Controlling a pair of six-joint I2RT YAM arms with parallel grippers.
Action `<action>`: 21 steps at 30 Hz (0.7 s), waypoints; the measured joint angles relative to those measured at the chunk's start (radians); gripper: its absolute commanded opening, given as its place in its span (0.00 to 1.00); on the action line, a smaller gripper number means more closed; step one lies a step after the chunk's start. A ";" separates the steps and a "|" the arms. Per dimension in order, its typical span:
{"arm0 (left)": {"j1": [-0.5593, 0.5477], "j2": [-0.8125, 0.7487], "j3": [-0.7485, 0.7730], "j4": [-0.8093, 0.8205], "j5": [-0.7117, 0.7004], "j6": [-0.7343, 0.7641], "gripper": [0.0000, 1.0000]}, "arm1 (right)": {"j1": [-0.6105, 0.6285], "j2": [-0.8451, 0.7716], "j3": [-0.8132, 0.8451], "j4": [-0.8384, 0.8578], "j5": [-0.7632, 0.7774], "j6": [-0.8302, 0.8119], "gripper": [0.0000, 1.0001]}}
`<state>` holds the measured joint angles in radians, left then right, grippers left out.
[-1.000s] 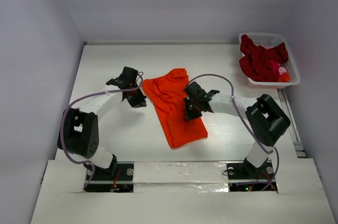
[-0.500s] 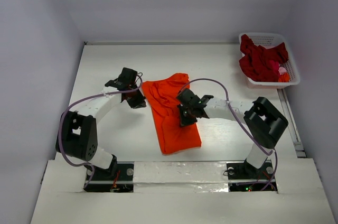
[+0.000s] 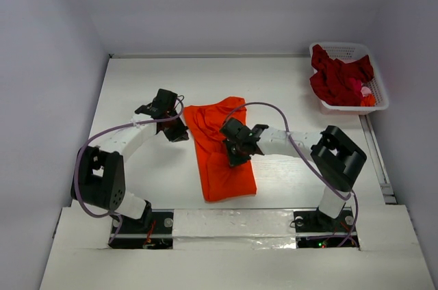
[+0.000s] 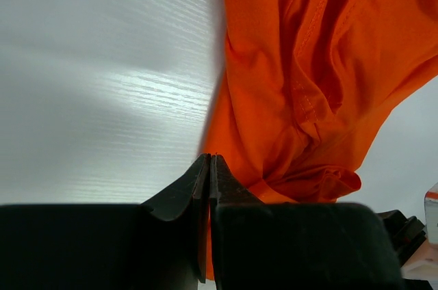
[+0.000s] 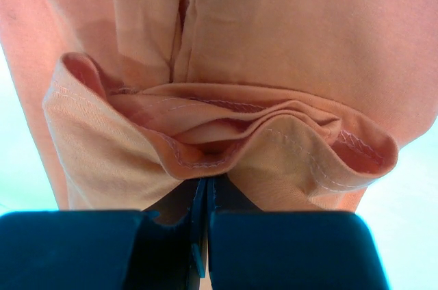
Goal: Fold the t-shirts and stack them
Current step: Fold the folded rectangular tshirt in 1/3 of the way
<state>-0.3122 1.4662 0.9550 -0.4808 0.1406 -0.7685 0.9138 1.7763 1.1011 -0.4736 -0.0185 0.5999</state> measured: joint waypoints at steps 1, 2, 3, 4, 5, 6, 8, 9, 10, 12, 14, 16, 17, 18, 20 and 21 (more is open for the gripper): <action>0.000 -0.002 0.000 0.000 -0.001 0.000 0.00 | 0.003 0.000 0.002 -0.003 0.001 -0.002 0.00; 0.000 -0.003 0.000 0.000 -0.001 0.000 0.00 | 0.004 0.000 0.003 -0.006 0.002 -0.003 0.00; 0.000 -0.005 0.000 0.000 -0.002 0.000 0.00 | 0.005 0.000 0.003 -0.009 0.002 -0.005 0.00; 0.000 -0.005 0.000 0.000 -0.003 0.000 0.00 | 0.005 0.000 0.003 -0.010 0.003 -0.005 0.00; 0.000 -0.005 0.000 0.000 -0.003 0.000 0.00 | 0.005 0.000 0.004 -0.011 0.003 -0.006 0.00; 0.000 -0.005 -0.001 0.001 -0.003 0.000 0.00 | 0.006 0.000 0.004 -0.012 0.004 -0.006 0.00; 0.000 -0.005 -0.005 0.002 -0.003 0.000 0.00 | 0.010 0.000 0.006 -0.016 0.005 -0.010 0.00; 0.000 -0.005 -0.007 0.002 -0.003 0.000 0.00 | 0.012 0.000 0.009 -0.020 0.007 -0.014 0.00; 0.000 -0.005 -0.010 0.002 -0.003 0.000 0.00 | 0.016 0.000 0.011 -0.025 0.013 -0.018 0.00; 0.000 -0.005 -0.013 0.001 -0.003 -0.001 0.00 | 0.024 0.000 0.018 -0.036 0.023 -0.027 0.00; 0.000 -0.005 -0.013 0.002 -0.003 -0.002 0.00 | 0.031 0.000 0.024 -0.047 0.031 -0.035 0.00; 0.000 -0.005 -0.013 0.002 -0.004 -0.003 0.00 | 0.038 0.001 0.034 -0.058 0.042 -0.043 0.00; 0.000 -0.005 -0.013 0.002 -0.004 -0.003 0.00 | 0.041 0.002 0.039 -0.065 0.045 -0.046 0.00; 0.000 -0.005 -0.013 0.002 -0.005 -0.003 0.00 | 0.044 0.005 0.049 -0.072 0.049 -0.048 0.00; 0.000 -0.005 -0.013 0.002 -0.007 -0.003 0.00 | 0.047 0.011 0.065 -0.078 0.050 -0.053 0.00; 0.000 -0.005 -0.013 0.002 -0.008 -0.003 0.00 | 0.049 0.014 0.072 -0.081 0.052 -0.054 0.00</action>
<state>-0.3122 1.4609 0.9417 -0.4793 0.1329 -0.7719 0.9627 1.7908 1.1732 -0.5545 0.0338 0.5461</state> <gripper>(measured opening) 0.003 0.010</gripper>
